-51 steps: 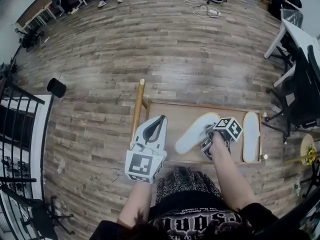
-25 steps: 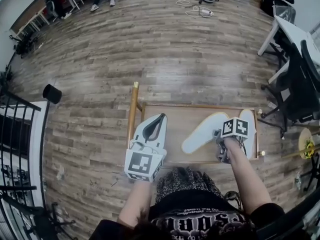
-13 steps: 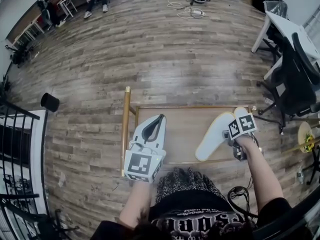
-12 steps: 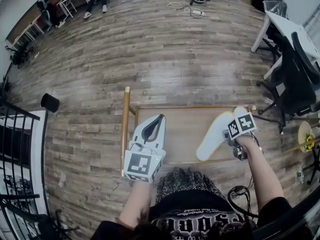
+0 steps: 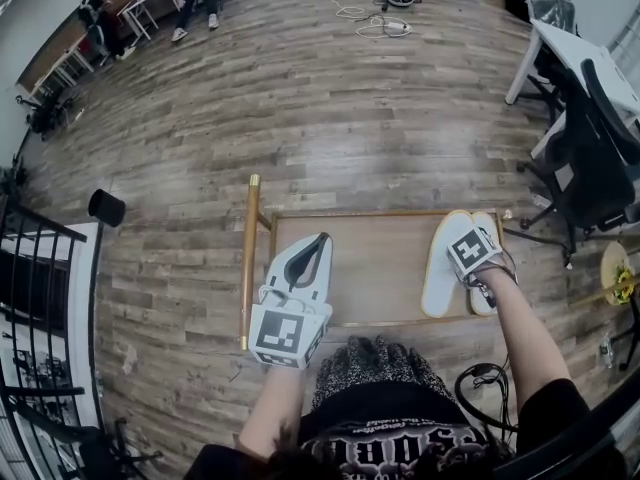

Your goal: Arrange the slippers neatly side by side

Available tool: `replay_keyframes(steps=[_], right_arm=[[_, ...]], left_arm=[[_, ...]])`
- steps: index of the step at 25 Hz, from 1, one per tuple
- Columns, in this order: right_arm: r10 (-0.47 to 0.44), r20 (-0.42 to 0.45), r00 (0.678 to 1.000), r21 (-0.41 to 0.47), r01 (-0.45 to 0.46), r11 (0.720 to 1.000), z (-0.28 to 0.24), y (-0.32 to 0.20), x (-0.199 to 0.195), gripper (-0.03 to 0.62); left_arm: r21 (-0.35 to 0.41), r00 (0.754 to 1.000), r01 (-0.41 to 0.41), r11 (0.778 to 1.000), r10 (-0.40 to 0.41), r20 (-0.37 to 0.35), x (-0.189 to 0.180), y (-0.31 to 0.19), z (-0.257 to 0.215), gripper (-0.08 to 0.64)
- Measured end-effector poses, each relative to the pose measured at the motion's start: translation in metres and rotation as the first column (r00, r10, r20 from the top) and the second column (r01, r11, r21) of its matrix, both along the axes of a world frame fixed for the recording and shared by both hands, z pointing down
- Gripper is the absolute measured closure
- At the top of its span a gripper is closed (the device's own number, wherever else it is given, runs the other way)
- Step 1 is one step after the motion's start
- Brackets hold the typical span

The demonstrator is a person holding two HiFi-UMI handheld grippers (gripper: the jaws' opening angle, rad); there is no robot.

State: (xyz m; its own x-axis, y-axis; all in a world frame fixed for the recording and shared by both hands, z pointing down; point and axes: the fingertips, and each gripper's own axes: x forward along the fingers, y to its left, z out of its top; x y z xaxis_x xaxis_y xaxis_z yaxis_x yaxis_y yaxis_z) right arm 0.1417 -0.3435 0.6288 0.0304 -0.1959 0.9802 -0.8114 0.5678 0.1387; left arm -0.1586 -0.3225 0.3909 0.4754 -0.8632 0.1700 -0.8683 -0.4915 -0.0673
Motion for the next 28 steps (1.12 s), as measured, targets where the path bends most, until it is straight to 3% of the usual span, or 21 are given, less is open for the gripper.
replay_keyframes(steps=[4,15,18,23,28], right_arm=[[-0.122,-0.112,0.986,0.040,0.127,0.991,0.015,-0.007,0.009,0.583],[-0.336,-0.233,0.913,0.081,0.362,0.929,0.027,-0.016,-0.003,0.583],[-0.357,-0.254,0.899,0.080,0.388,0.918,0.029,-0.016,-0.002,0.583],[-0.352,-0.246,0.903,0.099,0.384,0.918,0.031,-0.017,-0.003,0.583],[-0.426,-0.315,0.848,0.108,0.478,0.871,0.031,-0.017,-0.003,0.583]], left_arm=[[0.000,1.000,0.012,1.000,-0.012,0.006,-0.001,0.003,-0.001,0.558],[-0.007,1.000,0.012,1.000,-0.012,0.021,0.007,0.006,0.000,0.558],[-0.010,1.000,0.013,1.000,-0.013,0.025,0.008,0.006,0.000,0.558],[-0.007,1.000,0.009,1.000,-0.009,0.030,0.010,0.007,0.001,0.558],[-0.005,0.999,0.001,1.000,-0.001,0.037,0.015,0.008,-0.001,0.558]])
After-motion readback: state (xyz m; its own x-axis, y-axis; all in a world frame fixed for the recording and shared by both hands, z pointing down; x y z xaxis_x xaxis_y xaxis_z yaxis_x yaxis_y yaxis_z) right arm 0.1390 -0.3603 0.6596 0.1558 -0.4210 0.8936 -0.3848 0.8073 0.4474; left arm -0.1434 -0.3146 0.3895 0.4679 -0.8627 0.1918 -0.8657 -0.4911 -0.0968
